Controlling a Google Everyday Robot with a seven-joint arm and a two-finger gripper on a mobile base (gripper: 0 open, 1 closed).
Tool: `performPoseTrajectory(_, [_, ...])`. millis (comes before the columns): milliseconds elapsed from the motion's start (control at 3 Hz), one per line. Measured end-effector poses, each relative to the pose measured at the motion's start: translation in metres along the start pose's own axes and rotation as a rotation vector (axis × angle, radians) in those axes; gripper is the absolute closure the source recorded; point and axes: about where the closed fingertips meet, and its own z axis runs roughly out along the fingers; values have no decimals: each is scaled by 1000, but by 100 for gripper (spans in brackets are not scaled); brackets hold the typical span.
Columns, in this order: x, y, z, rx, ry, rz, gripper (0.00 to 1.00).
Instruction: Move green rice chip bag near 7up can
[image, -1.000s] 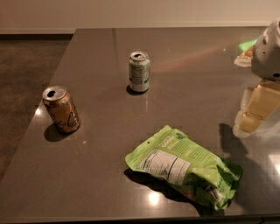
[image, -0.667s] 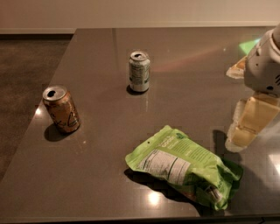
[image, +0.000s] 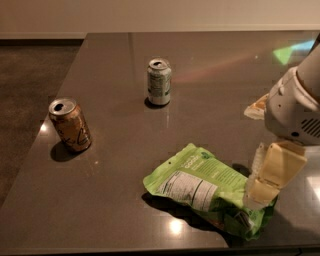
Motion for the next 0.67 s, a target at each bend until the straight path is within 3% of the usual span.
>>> performPoseTrajectory(667, [0,32,32,-4,-47,-10,0])
